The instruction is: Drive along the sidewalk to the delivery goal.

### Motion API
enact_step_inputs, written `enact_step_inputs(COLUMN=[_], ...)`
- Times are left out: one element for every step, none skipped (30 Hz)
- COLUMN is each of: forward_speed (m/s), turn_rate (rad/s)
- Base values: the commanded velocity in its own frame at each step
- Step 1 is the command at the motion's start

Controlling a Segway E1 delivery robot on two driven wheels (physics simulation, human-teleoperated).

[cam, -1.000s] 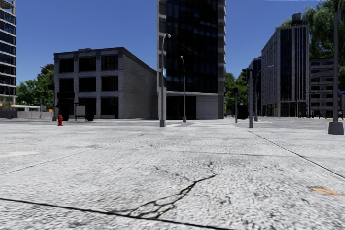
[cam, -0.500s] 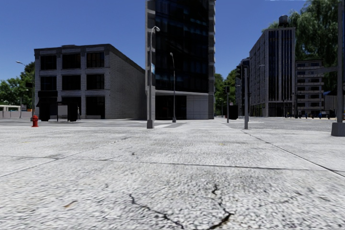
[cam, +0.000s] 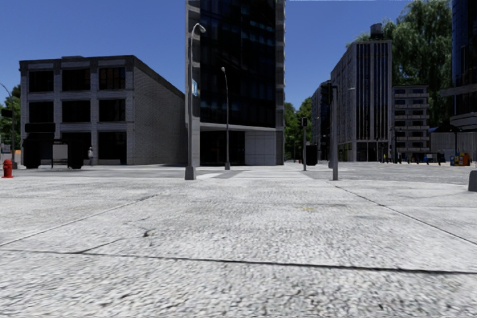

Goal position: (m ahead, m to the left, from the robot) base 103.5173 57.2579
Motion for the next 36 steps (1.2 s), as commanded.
enact_step_inputs(forward_speed=[2.0,2.0,2.0,2.0,2.0,2.0,2.0,2.0,2.0,2.0,2.0,2.0,2.0,2.0,2.0,2.0,2.0,2.0,2.0,2.0,2.0,2.0,2.0,2.0,2.0,2.0,2.0,2.0,2.0,2.0,2.0,2.0,2.0,2.0,2.0,2.0], turn_rate=[-0.25,-0.25,-0.25,-0.25,-0.25,-0.25,-0.25,-0.25,-0.25,-0.25,-0.25,-0.25,-0.25,-0.25,-0.25,-0.25,-0.25,-0.25,-0.25,-0.25,-0.25,-0.25,-0.25,-0.25,-0.21,-0.01,0.0,0.0,0.0,0.0,0.0,0.0,0.0,0.0,0.0,0.0])
